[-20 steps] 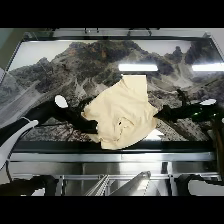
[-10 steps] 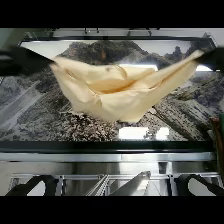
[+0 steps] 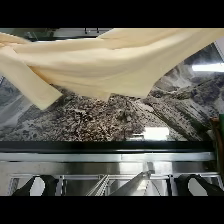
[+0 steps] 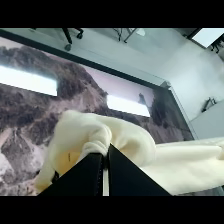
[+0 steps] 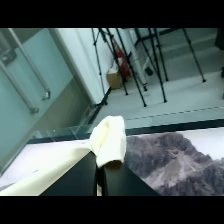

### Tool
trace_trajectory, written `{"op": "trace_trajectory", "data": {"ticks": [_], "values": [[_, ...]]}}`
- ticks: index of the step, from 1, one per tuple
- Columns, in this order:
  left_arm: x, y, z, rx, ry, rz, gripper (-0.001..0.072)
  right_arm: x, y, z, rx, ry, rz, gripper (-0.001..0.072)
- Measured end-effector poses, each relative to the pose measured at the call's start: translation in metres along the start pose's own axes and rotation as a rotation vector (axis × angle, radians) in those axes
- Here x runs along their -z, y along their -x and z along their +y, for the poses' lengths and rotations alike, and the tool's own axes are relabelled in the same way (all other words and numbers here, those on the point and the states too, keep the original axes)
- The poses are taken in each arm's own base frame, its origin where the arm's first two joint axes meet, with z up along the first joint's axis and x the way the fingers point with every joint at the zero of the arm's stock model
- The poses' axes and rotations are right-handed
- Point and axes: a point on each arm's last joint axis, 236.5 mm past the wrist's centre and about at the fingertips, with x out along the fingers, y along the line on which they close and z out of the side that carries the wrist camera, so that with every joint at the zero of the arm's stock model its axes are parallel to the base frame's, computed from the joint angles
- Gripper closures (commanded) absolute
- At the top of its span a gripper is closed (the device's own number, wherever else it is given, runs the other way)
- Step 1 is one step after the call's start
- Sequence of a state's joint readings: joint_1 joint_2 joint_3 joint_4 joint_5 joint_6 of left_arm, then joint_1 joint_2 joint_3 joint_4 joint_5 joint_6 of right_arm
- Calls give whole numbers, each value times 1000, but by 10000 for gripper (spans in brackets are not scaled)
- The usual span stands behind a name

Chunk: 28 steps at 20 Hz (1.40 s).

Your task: Fold the shirts.

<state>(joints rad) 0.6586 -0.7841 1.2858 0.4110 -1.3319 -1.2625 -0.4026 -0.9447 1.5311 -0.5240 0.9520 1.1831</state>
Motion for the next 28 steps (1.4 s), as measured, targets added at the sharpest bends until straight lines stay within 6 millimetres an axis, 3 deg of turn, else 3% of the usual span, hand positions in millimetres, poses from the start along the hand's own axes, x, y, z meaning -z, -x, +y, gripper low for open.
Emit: {"op": "trace_trajectory", "data": {"ticks": [3,6,8,9,11,12,13,17,20,23,26,28], "values": [[34,-27,27,40,84,111,691,35,-23,-25,3,-45,123,696],[85,-64,48,103,157,272,684,99,-57,-53,-22,-135,318,677],[123,-88,61,144,196,381,130,148,-77,-69,-39,-197,454,116],[138,-98,67,158,212,425,-5,172,-85,-77,-48,-228,524,87],[161,-114,81,172,244,490,-4,213,-91,-90,-60,-287,645,101],[166,-120,88,176,259,513,-4,229,-88,-97,-55,-311,703,226],[168,-125,94,183,268,529,-3,241,-84,-103,-43,-325,750,269],[181,-126,116,184,272,640,-2,315,-35,-126,55,-385,1015,261],[228,-117,134,120,285,800,4,384,11,-122,116,-483,1149,260],[277,-112,149,41,302,910,4,454,41,-109,140,-559,1215,261],[311,-120,163,-37,280,931,5,502,41,-94,136,-597,1214,261],[321,-129,170,-79,245,917,6,528,31,-85,140,-618,1208,261]]}}
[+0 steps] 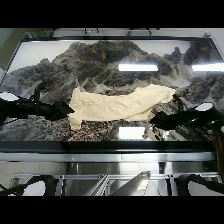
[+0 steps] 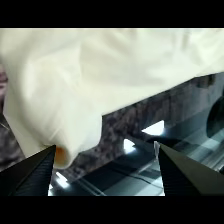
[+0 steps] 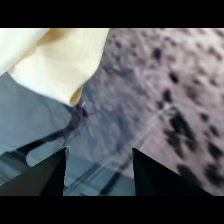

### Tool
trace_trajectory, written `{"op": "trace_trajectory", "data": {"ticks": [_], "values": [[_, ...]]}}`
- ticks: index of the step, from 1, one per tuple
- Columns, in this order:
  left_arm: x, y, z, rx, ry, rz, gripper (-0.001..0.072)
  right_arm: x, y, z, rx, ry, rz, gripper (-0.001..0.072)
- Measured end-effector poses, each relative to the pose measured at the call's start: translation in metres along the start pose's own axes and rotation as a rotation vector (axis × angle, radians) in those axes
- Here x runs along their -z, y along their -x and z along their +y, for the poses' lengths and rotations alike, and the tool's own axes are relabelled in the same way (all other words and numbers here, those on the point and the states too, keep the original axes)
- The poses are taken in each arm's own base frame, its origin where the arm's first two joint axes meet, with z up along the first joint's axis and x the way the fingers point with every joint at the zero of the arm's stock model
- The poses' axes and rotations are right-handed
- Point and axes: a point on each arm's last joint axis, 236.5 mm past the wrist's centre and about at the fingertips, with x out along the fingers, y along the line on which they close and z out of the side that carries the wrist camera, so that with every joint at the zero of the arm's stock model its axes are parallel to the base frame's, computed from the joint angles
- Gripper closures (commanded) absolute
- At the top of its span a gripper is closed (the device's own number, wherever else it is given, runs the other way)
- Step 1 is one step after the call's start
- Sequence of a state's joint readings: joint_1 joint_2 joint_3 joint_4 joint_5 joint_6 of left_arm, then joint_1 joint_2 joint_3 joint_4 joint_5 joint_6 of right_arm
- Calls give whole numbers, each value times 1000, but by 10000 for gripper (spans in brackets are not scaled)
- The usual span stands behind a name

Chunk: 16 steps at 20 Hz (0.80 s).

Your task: Fold the shirts.

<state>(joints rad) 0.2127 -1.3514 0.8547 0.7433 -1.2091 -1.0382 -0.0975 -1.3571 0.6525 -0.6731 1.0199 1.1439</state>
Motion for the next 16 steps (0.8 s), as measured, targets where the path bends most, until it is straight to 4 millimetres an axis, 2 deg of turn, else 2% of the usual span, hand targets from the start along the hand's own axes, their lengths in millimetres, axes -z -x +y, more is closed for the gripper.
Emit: {"op": "trace_trajectory", "data": {"ticks": [2,5,6,7,8,9,10,11,16], "values": [[-6,-8,5,-41,-16,-32,7,-3,-24,13,-35,-30,-2,306],[-16,-13,12,-82,-30,-77,25,-22,-49,28,-60,-40,-33,311],[-19,-13,14,-94,-31,-91,26,-29,-53,32,-61,-35,-45,387],[-21,-13,16,-101,-30,-101,148,-39,-57,34,-57,-28,-63,530],[-23,-12,18,-107,-29,-110,386,-46,-60,35,-54,-26,-78,625],[-25,-11,20,-114,-29,-118,553,-51,-61,36,-52,-24,-89,700],[-28,-11,22,-120,-28,-129,647,-54,-62,38,-54,-24,-96,696],[-29,-10,23,-125,-28,-137,690,-56,-63,40,-58,-23,-98,696],[-36,-9,24,-130,-24,-164,691,-51,-58,52,-84,24,-72,696]]}}
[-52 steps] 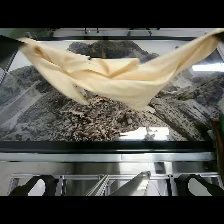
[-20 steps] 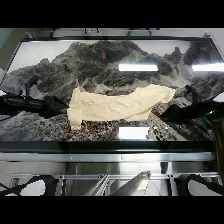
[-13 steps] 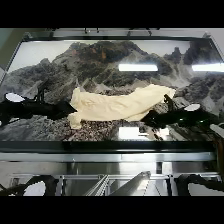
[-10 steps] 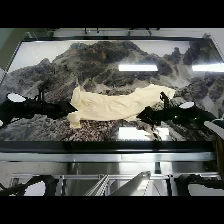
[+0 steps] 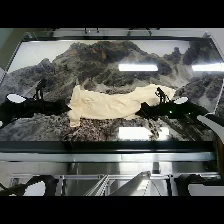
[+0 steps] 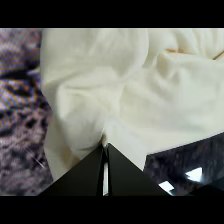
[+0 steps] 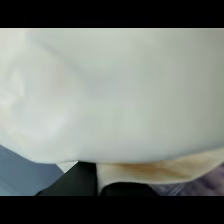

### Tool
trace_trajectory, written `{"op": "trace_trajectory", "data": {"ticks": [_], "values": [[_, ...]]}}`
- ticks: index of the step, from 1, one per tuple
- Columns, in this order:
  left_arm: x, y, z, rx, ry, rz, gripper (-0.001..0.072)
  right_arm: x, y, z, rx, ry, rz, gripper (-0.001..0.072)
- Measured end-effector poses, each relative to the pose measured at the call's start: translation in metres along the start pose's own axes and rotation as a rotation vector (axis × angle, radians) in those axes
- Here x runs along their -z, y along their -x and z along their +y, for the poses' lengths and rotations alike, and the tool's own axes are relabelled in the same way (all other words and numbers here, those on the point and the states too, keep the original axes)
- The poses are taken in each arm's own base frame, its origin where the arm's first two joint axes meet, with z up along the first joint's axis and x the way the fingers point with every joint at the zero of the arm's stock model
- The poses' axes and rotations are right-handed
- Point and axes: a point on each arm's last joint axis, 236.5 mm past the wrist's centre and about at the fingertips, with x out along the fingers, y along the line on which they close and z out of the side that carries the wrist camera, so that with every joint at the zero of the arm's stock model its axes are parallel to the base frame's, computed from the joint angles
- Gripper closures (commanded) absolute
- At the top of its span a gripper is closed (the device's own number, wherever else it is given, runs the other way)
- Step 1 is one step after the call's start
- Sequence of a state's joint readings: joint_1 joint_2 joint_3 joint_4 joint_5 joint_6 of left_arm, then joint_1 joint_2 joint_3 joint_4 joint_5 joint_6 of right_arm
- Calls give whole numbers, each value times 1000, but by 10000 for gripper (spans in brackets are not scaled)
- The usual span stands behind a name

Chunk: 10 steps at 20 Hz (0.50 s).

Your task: Fold the shirts.

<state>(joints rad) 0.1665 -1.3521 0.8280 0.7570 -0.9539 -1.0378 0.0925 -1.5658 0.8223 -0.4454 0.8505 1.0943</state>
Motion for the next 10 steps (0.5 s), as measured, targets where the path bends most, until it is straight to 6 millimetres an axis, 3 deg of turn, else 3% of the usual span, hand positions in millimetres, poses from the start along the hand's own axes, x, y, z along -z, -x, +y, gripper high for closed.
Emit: {"op": "trace_trajectory", "data": {"ticks": [4,6,8,10], "values": [[-2,10,-15,46,-1,-1,692,4,22,28,-71,38,15,697],[-22,43,-43,129,-25,-60,691,3,56,56,-144,85,9,697],[-56,107,-89,274,-77,-198,691,-10,113,98,-256,154,-75,696],[-88,197,-141,418,-159,-404,691,-30,201,156,-407,269,-263,696]]}}
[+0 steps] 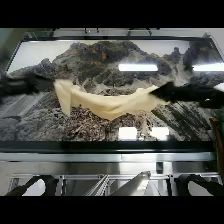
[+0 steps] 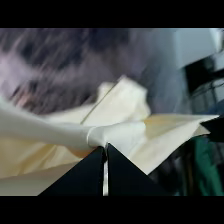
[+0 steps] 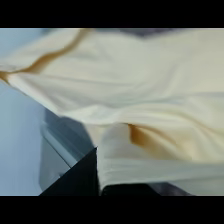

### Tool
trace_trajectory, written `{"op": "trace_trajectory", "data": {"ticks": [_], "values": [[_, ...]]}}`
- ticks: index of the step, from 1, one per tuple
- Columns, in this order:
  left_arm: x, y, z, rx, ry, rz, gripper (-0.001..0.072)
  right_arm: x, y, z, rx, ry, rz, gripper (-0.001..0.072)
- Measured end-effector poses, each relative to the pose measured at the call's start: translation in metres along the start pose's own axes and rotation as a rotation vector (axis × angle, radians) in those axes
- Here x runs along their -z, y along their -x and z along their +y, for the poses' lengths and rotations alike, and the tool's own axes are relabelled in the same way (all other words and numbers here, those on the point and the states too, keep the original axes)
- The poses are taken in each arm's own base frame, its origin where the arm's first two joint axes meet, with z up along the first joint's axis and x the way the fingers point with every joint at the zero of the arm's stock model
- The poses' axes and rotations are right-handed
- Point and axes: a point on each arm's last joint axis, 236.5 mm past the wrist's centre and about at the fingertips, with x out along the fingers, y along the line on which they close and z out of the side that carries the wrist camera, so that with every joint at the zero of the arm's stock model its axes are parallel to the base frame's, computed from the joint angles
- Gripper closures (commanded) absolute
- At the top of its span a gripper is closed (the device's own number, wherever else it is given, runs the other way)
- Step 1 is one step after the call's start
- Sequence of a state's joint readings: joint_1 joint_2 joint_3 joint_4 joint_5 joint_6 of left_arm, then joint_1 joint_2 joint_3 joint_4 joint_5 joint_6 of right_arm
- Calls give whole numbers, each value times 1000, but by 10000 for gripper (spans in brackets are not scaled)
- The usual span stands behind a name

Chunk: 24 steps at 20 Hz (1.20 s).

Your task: Fold the shirts.

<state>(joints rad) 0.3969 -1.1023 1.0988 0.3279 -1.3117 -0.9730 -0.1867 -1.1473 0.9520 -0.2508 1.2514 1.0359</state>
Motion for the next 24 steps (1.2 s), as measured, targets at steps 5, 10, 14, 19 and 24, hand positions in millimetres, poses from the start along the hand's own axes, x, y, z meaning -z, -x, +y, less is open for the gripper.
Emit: {"op": "trace_trajectory", "data": {"ticks": [5,10,14,19,24], "values": [[-86,134,-188,191,-401,-425,691,-70,156,216,-268,452,-480,696],[-73,191,-331,402,-701,-557,691,-29,217,347,-339,800,-653,696],[-67,192,-358,381,-830,-503,691,-27,210,343,-204,845,-653,696],[-100,120,-263,245,-667,-289,691,-68,157,230,-30,605,-532,697],[-94,-37,-70,32,-390,52,691,-104,57,50,172,331,-358,696]]}}
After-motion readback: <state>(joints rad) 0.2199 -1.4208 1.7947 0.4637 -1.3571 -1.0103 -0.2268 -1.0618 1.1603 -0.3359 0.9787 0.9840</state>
